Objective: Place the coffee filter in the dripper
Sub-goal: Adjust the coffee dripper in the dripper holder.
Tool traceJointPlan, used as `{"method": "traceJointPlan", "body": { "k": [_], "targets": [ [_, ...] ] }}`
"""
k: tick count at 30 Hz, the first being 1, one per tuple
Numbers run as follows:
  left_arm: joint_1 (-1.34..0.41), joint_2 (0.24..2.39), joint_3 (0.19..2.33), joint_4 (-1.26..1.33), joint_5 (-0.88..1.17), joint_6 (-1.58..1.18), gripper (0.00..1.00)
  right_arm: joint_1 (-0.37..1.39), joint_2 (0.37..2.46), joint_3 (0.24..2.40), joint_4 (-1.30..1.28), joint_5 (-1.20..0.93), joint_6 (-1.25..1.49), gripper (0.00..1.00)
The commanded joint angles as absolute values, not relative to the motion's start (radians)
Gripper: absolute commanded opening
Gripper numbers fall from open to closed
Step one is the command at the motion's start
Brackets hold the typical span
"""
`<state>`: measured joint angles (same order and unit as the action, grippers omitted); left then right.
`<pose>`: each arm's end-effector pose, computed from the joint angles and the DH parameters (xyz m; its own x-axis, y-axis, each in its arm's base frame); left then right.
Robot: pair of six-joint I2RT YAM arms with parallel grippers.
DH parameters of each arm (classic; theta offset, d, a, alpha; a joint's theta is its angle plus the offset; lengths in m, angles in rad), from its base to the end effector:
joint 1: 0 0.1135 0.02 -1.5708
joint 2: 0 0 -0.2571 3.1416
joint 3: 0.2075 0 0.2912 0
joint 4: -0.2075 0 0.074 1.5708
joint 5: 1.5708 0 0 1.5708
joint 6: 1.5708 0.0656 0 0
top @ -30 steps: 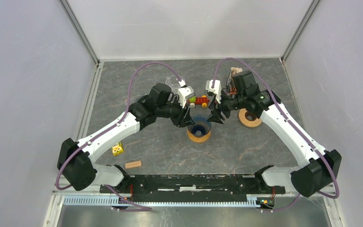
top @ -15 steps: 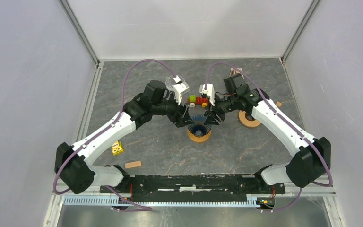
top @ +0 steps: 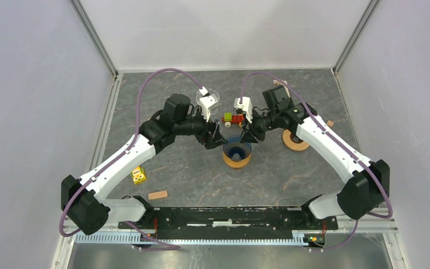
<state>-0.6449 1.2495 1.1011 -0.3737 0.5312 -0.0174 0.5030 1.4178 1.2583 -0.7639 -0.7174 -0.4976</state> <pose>0.2539 -0.2325 0.3095 -0.4136 0.2923 -0.8622 0.8621 0.4302 -0.2677 0.2825 0.2046 0.2831 -0.2749 -0.5618 -0.7803 -0.9580 0.2286 0.1729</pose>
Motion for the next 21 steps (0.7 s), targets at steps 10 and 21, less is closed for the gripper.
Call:
{"method": "traceJointPlan", "body": {
  "k": [10,21],
  "targets": [
    [-0.617,1.221,1.104,-0.374,0.533,-0.002,0.84,0.508,1.362,1.32,-0.739,-0.688,-0.488,0.65],
    [-0.576,1.221,1.147,-0.389,0.465,-0.012,1.0,0.356,1.243,1.396,-0.66,-0.489,-0.366,0.75]
  ]
}}
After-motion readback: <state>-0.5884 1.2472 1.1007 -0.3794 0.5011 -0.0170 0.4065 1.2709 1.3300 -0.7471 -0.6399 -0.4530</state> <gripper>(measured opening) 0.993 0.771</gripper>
